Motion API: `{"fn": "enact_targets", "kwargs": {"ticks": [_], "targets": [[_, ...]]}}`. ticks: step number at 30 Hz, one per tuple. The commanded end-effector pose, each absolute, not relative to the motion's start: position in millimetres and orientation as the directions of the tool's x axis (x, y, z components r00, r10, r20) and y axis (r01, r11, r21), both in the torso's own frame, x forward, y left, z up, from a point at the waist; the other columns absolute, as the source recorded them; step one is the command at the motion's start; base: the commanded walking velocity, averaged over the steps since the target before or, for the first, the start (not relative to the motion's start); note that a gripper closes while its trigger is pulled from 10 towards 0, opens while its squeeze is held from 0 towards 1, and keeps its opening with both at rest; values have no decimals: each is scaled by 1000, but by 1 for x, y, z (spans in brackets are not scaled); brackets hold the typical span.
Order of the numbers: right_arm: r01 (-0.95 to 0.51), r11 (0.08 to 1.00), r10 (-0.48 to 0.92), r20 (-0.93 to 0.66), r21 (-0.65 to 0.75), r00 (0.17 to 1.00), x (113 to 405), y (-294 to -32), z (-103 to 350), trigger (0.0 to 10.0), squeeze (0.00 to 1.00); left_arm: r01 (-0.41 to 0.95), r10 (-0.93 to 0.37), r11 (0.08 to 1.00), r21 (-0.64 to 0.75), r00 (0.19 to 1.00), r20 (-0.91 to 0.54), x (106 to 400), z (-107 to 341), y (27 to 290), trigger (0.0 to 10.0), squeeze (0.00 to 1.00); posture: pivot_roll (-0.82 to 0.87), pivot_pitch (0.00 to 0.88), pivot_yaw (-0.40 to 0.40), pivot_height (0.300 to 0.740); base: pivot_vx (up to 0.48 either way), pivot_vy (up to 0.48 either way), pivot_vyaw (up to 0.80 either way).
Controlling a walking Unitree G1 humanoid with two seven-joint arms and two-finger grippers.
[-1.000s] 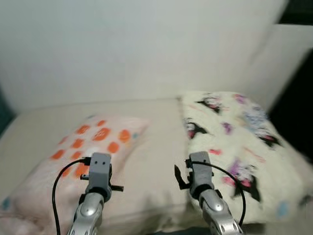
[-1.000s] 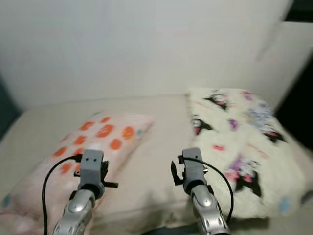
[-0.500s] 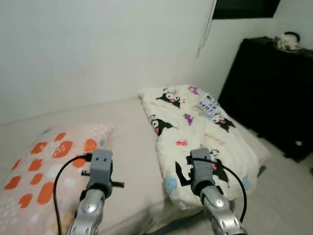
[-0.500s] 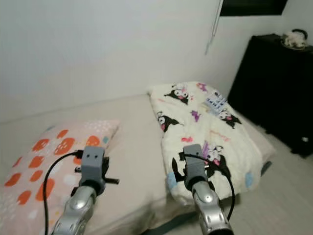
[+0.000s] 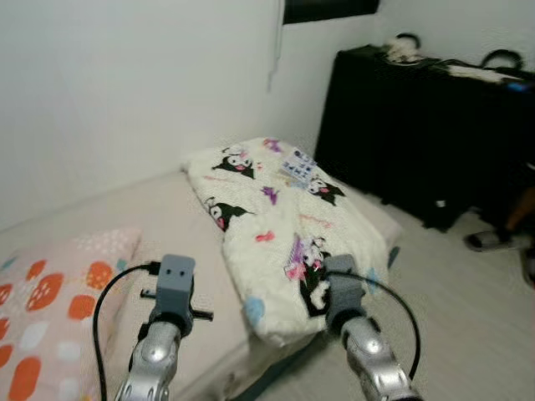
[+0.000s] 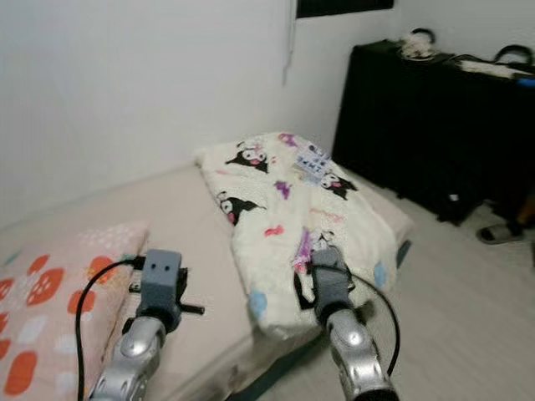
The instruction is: Clean up the room
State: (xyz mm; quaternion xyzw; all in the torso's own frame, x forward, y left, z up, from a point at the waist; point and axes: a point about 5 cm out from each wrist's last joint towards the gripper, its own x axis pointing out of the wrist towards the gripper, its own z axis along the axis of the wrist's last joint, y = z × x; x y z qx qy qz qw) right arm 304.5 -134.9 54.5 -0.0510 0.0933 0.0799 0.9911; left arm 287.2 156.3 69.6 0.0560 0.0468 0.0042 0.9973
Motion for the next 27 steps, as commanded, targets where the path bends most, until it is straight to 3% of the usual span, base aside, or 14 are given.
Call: {"fn": "enact_targets", "kwargs": {"ticks": [1, 27], "targets": [[-163, 983, 143, -208, -82, 968, 302, -135, 49, 10000, 0, -6, 18, 993, 117, 995, -100, 287, 68, 159, 10000, 0, 18, 32, -10, 740, 0, 0, -800], [-169, 981, 147, -199, -100, 969, 304, -139, 52, 10000, 0, -10, 20, 994, 107, 995, -98, 289, 67, 155, 10000, 0, 3, 37, -26, 740, 0, 0, -800]]}}
